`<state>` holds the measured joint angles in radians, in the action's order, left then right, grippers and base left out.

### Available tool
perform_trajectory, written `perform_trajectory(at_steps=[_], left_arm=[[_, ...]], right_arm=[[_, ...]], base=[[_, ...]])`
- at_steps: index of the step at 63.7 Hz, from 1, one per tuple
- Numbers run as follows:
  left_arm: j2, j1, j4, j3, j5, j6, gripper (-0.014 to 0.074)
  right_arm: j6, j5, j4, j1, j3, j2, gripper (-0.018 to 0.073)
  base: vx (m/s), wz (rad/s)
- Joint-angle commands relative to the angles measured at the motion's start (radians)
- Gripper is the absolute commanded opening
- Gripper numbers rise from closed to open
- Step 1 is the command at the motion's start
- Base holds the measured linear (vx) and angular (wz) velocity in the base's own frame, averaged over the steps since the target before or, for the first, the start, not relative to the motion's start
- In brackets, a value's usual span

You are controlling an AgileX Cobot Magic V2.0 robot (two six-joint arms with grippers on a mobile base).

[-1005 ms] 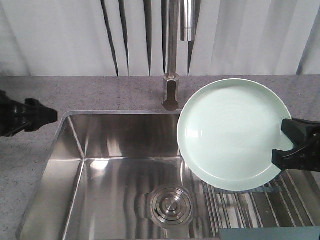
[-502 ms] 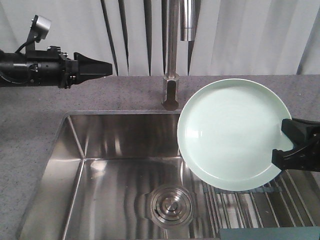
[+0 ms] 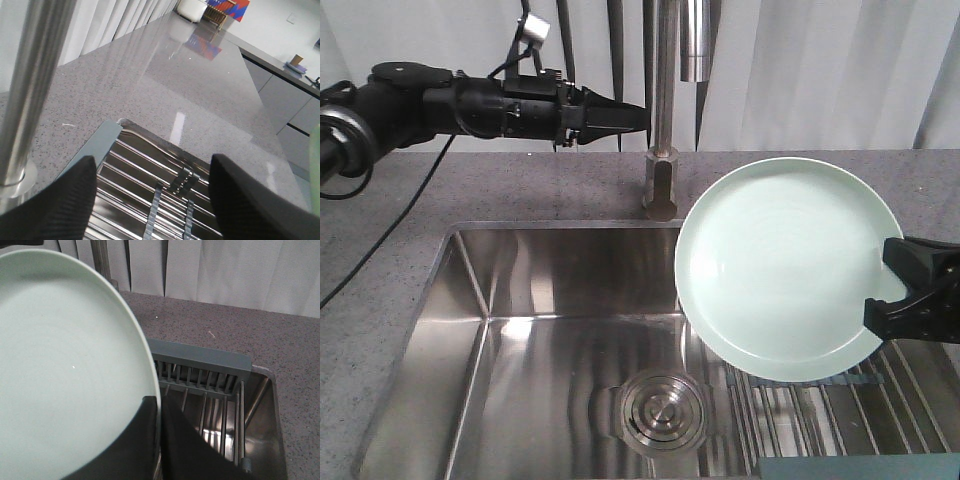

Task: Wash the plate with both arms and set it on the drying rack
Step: 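Raise the left arm and extend the left gripper over the sink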

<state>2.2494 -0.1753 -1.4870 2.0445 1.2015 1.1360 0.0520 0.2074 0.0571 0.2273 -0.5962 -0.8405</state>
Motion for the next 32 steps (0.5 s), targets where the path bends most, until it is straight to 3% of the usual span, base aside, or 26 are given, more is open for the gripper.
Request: perform_trajectory(at_steps=[1, 21, 32], left_arm=[[-0.006, -0.019, -0.08, 0.114, 0.049, -0.041, 0.0471], [0.148, -0.042, -0.077, 0.329, 0.05, -0.156, 0.0471], [0.182, -0.045, -0.081, 0.359, 0.048, -0.171, 0.0471]], right_arm=[[0.007, -0.081, -0.006, -0.005, -0.03, 0.007, -0.0005], [0.007, -0.082, -0.006, -0.005, -0.03, 0.007, -0.0005], [0.007, -0.082, -0.006, -0.005, -0.03, 0.007, -0.0005]], base=[[0.0, 0.0], [0.0, 0.0], [0.0, 0.0]])
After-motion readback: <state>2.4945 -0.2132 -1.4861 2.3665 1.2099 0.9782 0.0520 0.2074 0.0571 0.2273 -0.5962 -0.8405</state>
